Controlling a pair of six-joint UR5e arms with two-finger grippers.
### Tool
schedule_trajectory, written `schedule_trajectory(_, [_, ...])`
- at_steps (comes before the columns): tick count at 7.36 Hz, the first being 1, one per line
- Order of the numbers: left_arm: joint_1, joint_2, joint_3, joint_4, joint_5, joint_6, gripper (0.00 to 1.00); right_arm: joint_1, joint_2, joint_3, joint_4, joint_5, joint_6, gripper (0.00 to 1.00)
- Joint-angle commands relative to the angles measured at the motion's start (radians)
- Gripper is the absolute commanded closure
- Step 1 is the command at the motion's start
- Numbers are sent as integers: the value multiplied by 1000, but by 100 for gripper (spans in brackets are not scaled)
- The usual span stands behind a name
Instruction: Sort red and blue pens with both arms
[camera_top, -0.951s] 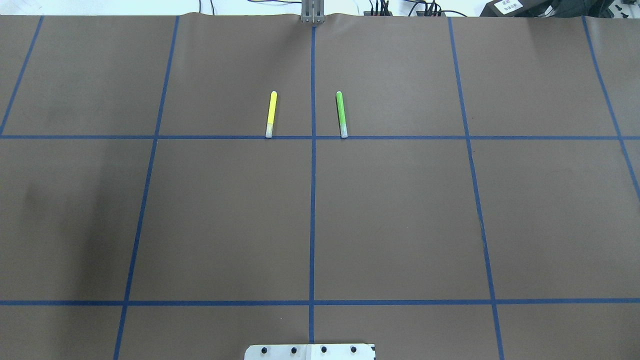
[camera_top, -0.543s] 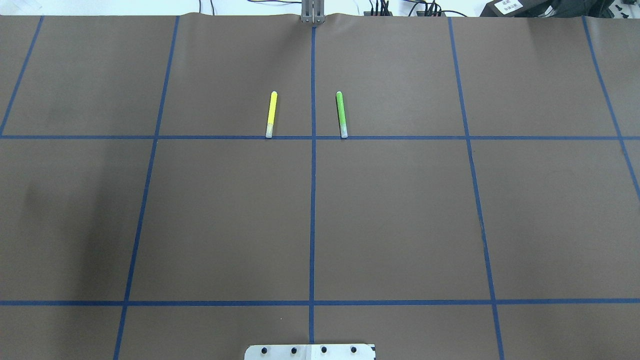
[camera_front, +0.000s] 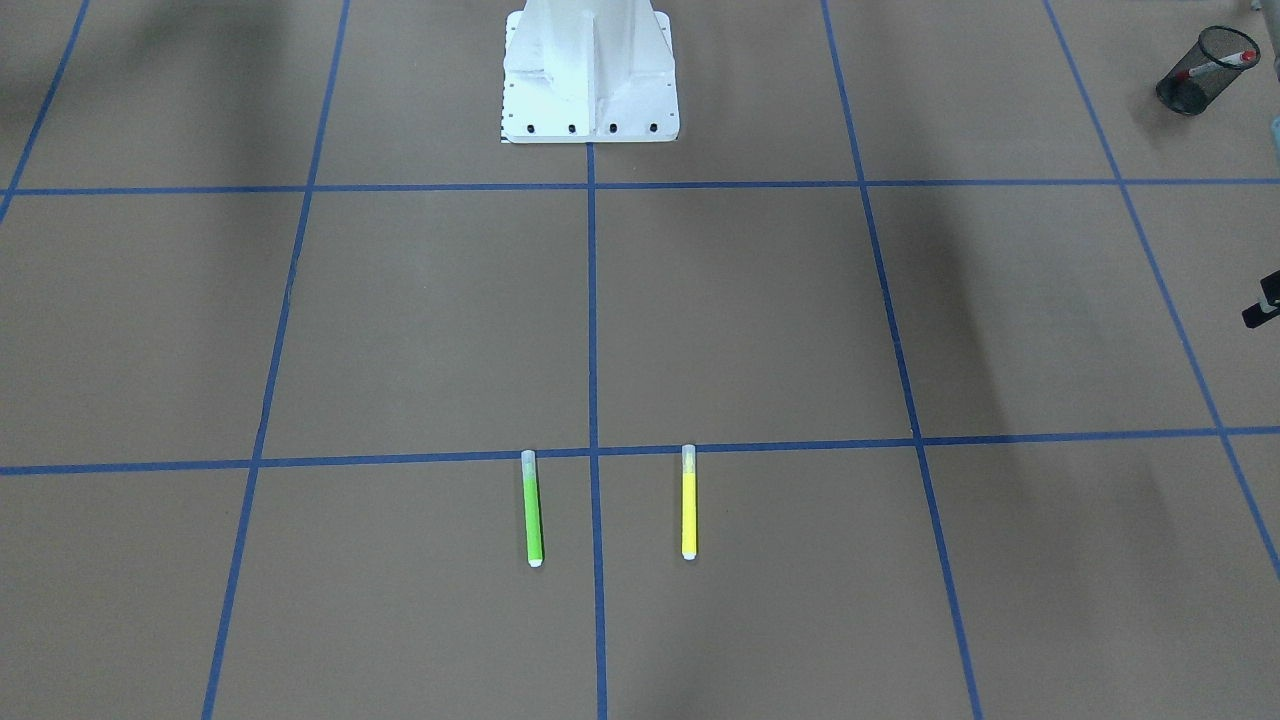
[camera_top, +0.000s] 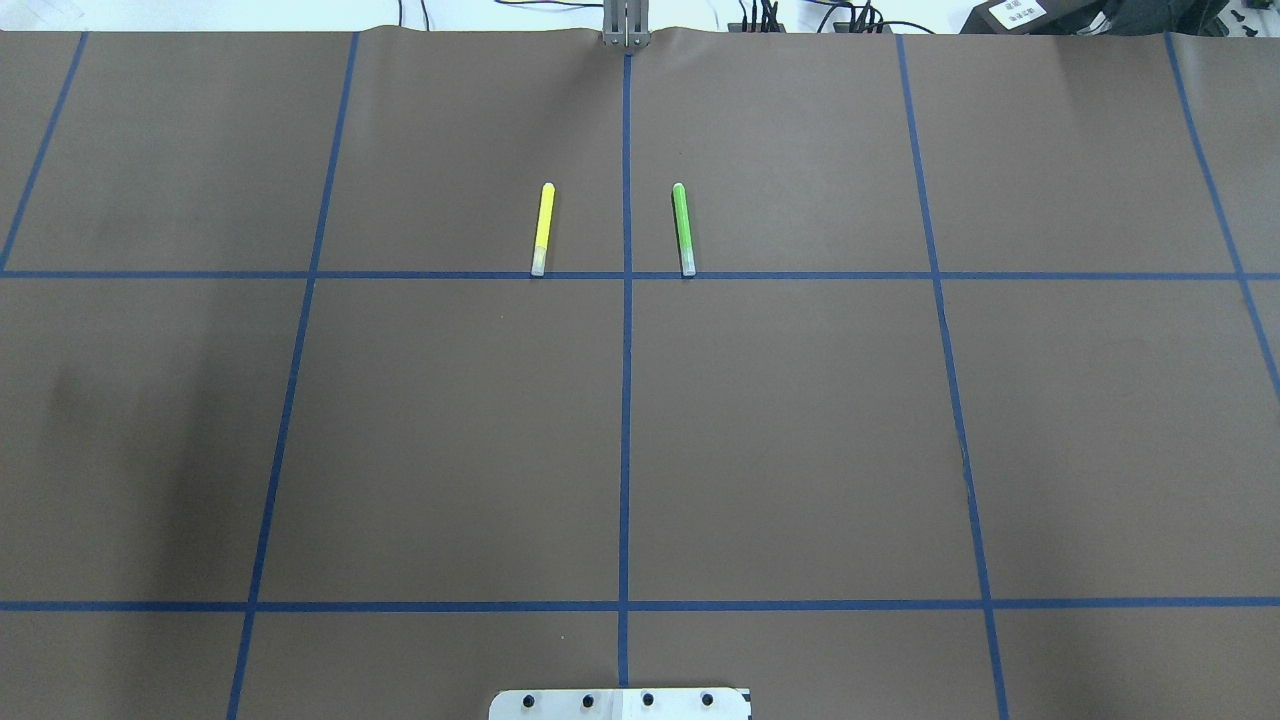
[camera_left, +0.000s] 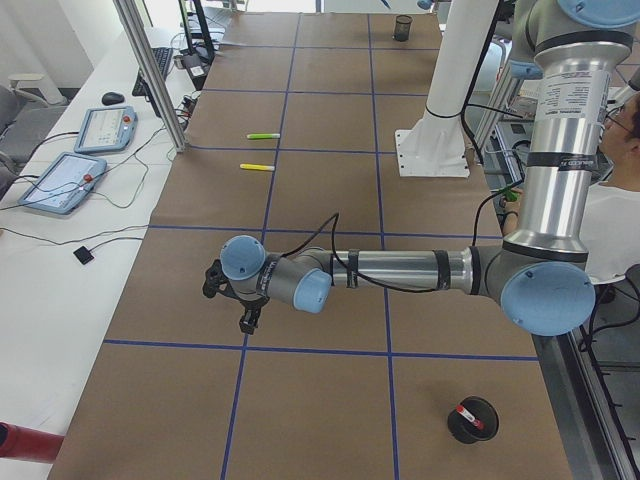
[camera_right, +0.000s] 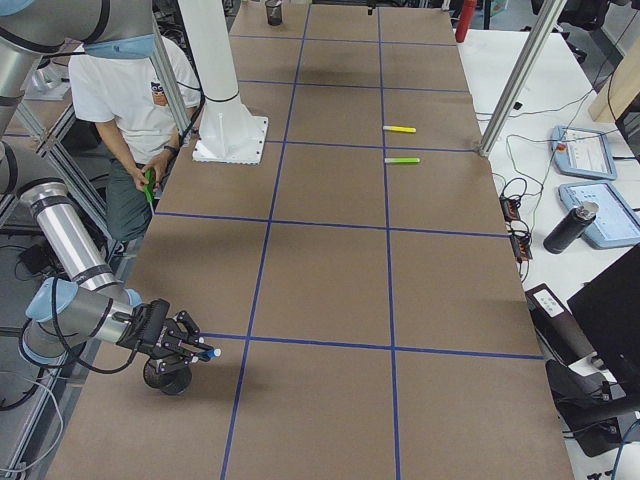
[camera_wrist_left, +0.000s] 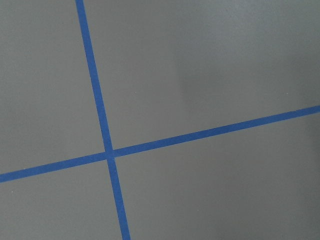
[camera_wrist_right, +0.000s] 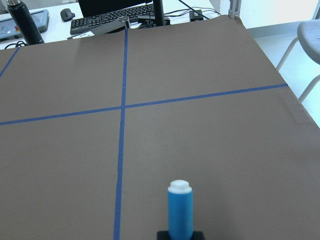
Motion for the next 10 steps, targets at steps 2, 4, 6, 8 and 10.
schedule_trajectory(2, [-2, 1, -3, 1, 2, 0, 1, 205, -14, -67, 33, 123, -116, 100])
schedule_trajectory(4, [-3, 1, -6, 1, 2, 0, 1, 242, -12, -76, 34, 139, -119, 100])
schedule_trajectory(6, [-3, 1, -9, 1, 0, -2, 1, 276, -14, -101, 36, 139, -145, 100])
schedule_trajectory(8, [-3, 0, -11, 1, 0, -2, 1, 313, -15, -128, 34, 139, -193, 100])
schedule_trajectory(10, [-5, 0, -12, 1, 0, -5, 1, 315, -15, -138, 33, 129, -193, 100])
